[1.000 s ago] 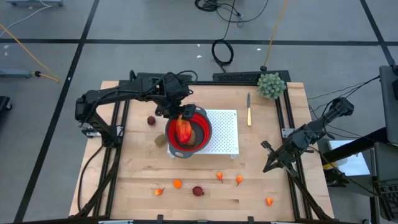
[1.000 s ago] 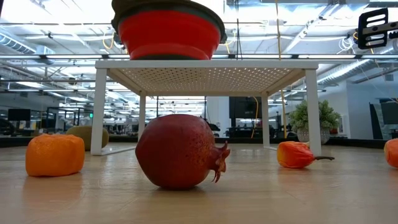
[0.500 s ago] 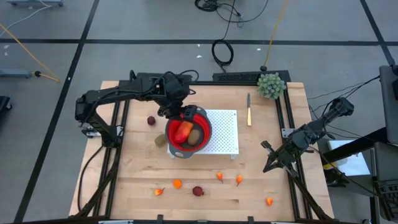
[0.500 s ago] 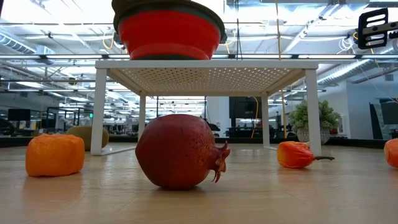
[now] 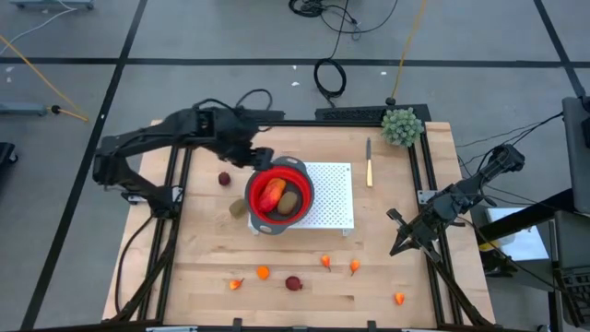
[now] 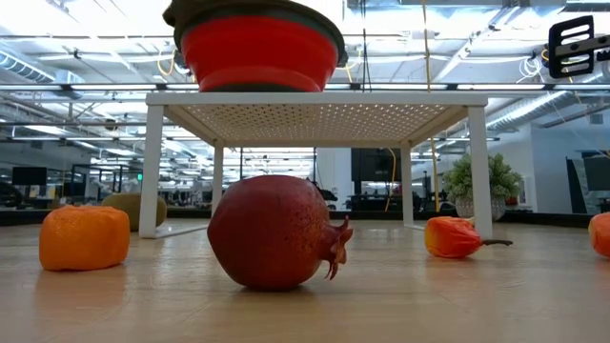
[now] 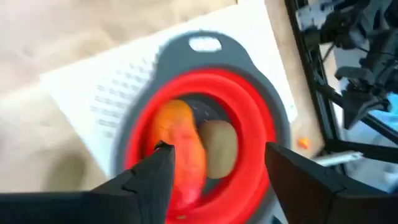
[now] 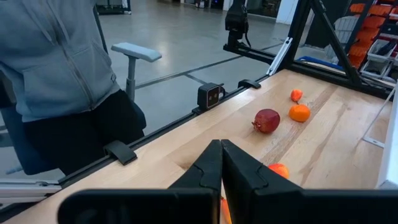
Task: Pick & Place Fruit
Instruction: Put the top pomegranate into the strainer bowl on the shelf
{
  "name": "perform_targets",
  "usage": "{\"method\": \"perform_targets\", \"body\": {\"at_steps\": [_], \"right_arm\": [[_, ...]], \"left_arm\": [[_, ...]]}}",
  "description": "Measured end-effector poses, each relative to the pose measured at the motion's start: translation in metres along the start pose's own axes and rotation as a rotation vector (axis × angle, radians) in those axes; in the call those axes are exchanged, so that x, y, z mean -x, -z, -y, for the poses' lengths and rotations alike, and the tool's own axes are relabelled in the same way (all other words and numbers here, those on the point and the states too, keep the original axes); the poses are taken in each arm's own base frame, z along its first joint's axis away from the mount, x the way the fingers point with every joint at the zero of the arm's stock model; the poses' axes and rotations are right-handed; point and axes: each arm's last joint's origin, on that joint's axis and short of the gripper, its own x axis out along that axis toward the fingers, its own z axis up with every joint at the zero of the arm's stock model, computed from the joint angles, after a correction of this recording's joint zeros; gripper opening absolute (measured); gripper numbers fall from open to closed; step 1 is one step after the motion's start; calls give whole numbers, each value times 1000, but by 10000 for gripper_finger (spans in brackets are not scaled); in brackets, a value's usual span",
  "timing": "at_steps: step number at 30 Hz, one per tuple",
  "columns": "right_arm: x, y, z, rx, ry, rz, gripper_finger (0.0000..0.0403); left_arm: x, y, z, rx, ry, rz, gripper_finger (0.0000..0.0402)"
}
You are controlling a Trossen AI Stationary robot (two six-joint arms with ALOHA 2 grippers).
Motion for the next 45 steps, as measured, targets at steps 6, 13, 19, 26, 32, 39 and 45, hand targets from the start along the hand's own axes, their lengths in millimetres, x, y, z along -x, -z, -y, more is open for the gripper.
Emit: {"method": "perform_targets", "body": {"at_steps": [6,13,19,26,32,39,45], "right_arm": [[0,0,0,1,0,0,0],[0,0,0,2,0,0,0],[0,0,0,2,1,0,0],[0,0,0,0,1,0,0],[0,0,0,-14,1,1,0],[0,0,0,-15,1,0,0],[0,0,0,-15,1,0,0]], "left_arm": [[26,14,-16,-88,-184,95,190],[36,29,-39,-56,-478,74,127],[28,29,-44,-51,-526,75,63],[12,25,-62,-2,-604,32,7],[-8,21,-84,71,-667,-38,2],[-39,13,-111,114,-636,-88,2],[-58,8,-141,180,-651,-112,1]]}}
